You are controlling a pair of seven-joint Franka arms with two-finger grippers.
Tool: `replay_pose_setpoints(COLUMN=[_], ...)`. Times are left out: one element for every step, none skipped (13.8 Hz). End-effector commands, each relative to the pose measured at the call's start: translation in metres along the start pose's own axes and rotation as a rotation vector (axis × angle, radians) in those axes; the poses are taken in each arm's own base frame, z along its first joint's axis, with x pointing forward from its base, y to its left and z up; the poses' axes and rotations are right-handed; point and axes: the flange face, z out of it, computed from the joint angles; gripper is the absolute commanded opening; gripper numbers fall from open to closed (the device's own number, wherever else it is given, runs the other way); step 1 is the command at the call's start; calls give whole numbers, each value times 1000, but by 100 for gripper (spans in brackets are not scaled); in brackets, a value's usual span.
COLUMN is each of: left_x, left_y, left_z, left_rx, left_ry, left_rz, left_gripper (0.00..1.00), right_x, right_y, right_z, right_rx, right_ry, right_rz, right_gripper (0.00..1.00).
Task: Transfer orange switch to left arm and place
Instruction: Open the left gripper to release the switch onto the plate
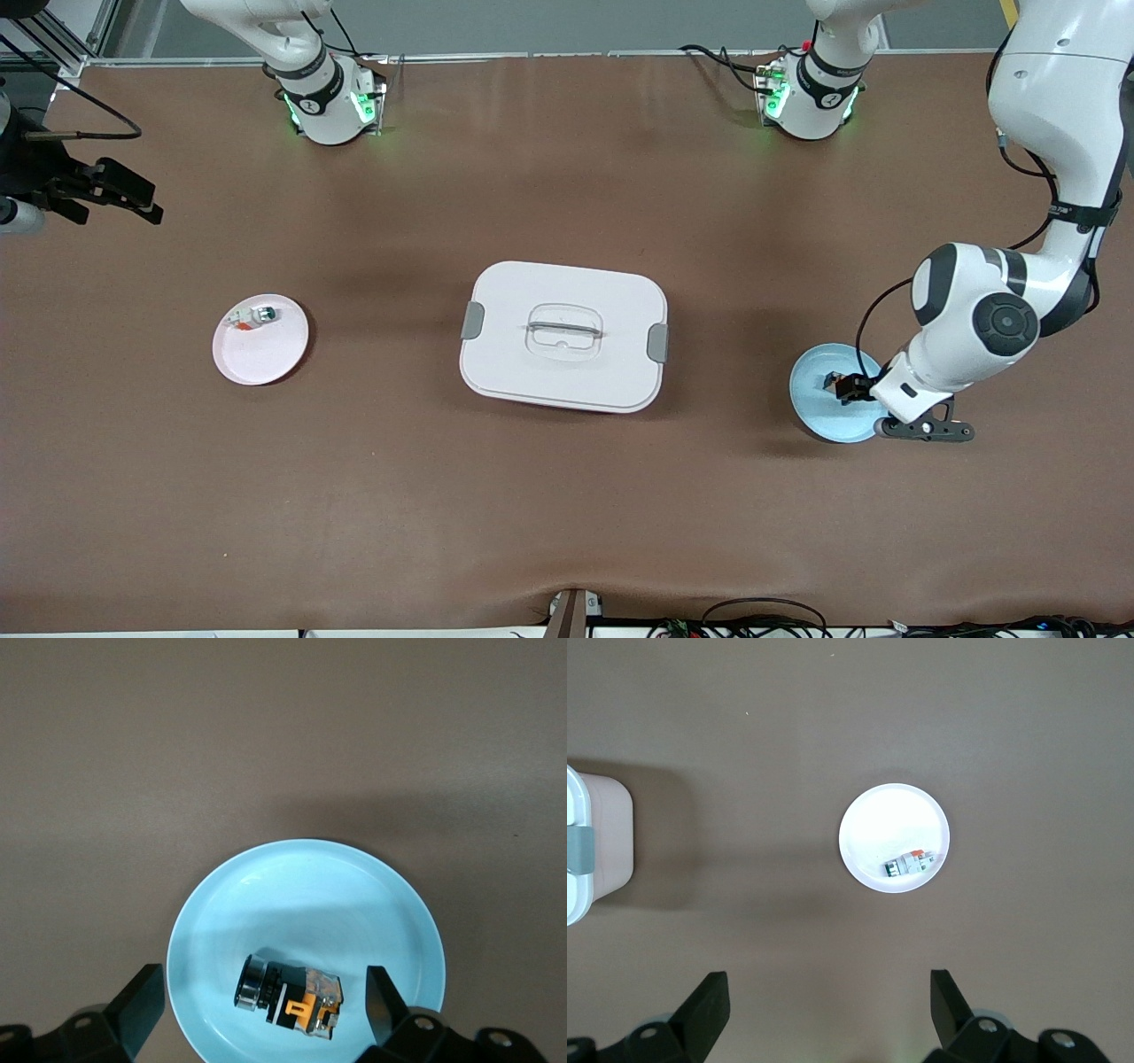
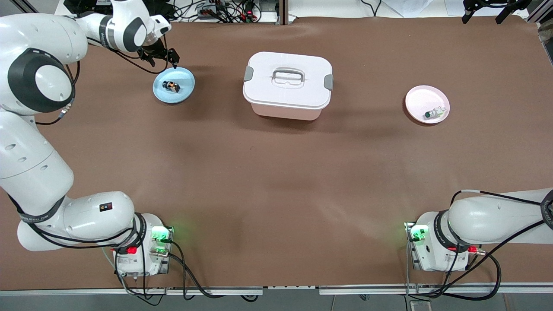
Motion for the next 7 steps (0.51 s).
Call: replay_pose_setpoints(left_x=[-8, -11, -13, -13, -13, -13, -12], left_y=[-1, -6, -8, -8, -4, -3, -1], left_z=[-19, -23, -30, -36, -37, -39, -44], left_rx=[-18, -19, -12, 3, 2, 3, 3], left_ry=[-7, -18, -23, -21, -20, -18, -10], left_rz=[12, 22, 18, 12, -6, -28, -42], left_gripper=[100, 100, 100, 100, 100, 100, 100], right_x=[-4, -4, -4, -3, -3, -3, -3], right_y=[0, 0, 0, -1, -1, -1, -3], right_z=[-6, -5, -6, -6, -7, -8, -8], right_rx=[14, 14, 14, 14, 13, 4, -6], right_ry=[1, 0, 3, 7, 12, 15, 16], right_rz=[-12, -12, -12, -14, -14, -15, -22], right_gripper=[100, 100, 100, 100, 100, 100, 100])
